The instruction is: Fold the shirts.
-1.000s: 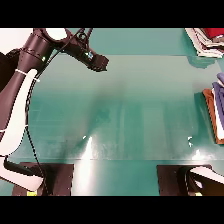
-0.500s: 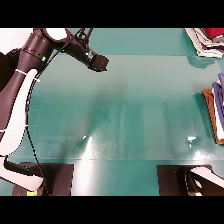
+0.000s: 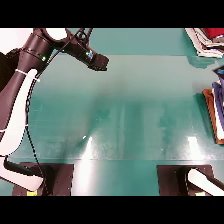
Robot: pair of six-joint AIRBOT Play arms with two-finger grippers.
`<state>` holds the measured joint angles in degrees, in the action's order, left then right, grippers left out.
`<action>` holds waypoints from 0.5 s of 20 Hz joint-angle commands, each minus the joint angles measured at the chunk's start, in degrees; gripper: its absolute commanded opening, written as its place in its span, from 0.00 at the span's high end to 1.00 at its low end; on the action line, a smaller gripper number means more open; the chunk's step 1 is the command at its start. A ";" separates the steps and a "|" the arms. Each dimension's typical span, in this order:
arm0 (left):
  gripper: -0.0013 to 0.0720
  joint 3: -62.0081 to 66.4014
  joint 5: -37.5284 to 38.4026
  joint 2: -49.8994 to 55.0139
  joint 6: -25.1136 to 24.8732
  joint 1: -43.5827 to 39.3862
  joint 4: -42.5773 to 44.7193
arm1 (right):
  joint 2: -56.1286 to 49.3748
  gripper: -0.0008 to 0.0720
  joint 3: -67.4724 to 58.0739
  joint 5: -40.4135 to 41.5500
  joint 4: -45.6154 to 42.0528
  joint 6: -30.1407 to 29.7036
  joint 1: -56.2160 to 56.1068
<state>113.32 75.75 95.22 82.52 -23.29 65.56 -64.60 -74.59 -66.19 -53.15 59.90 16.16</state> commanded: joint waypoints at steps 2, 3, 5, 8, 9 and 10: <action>0.94 0.00 -0.48 -0.04 0.02 0.00 0.00 | 0.04 0.65 -0.07 6.08 0.50 0.04 -16.24; 0.94 0.00 -0.48 -0.04 0.02 0.00 0.00 | 0.04 0.90 -0.07 6.21 0.50 0.04 -18.27; 0.94 0.00 -0.48 -0.04 0.02 0.00 0.00 | 0.04 0.97 -0.07 6.19 0.50 0.02 -20.81; 0.94 0.00 -0.48 -0.04 0.02 0.00 0.00 | 0.04 0.97 -0.07 6.14 0.55 0.02 -22.10; 0.94 0.00 -0.48 -0.04 0.02 -0.02 0.00 | 0.04 0.97 -0.07 6.05 0.55 0.02 -22.10; 0.94 0.00 -0.48 -0.04 0.02 -0.02 0.00 | 0.04 0.97 -0.07 6.05 0.57 0.04 -22.10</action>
<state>113.32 75.29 95.22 82.54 -23.29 65.54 -64.60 -74.59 -60.55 -52.64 59.99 -4.47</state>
